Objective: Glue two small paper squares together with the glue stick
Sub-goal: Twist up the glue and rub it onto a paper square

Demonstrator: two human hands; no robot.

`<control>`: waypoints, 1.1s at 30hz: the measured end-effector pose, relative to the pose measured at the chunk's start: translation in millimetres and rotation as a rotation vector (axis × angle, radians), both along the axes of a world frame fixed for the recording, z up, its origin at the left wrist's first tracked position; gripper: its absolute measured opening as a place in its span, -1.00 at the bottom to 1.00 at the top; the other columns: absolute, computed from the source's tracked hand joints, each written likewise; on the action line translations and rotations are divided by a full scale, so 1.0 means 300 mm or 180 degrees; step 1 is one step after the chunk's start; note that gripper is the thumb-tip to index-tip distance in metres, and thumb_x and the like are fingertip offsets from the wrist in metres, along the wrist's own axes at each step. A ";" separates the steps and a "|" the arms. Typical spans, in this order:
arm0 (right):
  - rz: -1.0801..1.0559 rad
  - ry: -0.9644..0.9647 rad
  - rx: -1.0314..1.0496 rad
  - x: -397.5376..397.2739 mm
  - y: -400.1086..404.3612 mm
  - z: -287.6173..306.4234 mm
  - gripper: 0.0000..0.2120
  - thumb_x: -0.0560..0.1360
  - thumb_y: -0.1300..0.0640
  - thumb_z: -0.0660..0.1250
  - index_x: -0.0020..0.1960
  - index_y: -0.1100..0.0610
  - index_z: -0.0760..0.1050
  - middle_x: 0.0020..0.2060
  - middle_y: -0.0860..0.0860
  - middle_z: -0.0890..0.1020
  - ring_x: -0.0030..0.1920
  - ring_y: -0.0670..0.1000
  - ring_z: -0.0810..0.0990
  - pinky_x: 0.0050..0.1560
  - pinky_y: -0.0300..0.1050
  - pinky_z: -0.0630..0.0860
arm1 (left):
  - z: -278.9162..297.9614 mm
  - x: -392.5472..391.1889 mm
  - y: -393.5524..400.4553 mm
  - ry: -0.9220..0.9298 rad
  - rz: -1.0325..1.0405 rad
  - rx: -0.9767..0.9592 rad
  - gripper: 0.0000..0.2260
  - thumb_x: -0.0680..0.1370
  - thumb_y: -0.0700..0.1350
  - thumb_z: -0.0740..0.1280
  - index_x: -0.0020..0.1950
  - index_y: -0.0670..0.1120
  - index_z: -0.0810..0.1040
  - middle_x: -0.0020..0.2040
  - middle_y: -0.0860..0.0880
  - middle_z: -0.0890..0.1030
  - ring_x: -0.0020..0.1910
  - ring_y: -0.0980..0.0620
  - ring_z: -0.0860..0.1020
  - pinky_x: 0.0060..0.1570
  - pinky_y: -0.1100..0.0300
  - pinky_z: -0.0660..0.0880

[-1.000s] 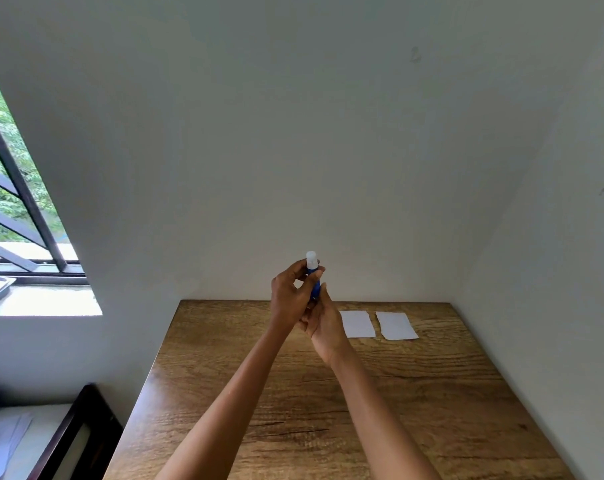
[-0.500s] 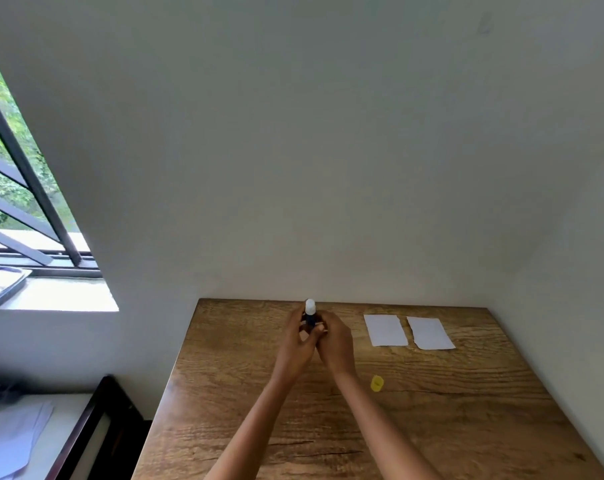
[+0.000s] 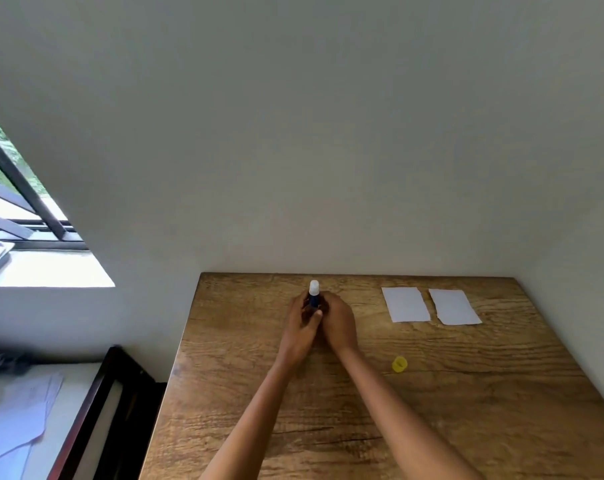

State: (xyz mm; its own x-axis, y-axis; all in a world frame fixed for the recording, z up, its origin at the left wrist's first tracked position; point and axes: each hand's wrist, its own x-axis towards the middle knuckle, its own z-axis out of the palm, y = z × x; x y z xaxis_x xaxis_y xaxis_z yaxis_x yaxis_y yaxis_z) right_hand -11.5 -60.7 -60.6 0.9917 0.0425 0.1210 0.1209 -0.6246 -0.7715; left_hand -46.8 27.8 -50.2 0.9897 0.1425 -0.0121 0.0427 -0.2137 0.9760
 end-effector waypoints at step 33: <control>-0.1126 0.0568 -0.0752 0.040 -0.534 -0.004 -0.57 0.51 0.30 0.17 0.38 0.20 0.32 0.33 0.14 0.42 0.30 0.13 0.32 0.27 0.00 0.35 | 0.028 0.207 -0.502 0.1634 0.0225 -0.1294 -0.59 0.51 -0.23 0.21 0.36 -0.22 0.29 0.27 -0.22 0.47 0.18 -0.16 0.50 -0.01 0.06 0.53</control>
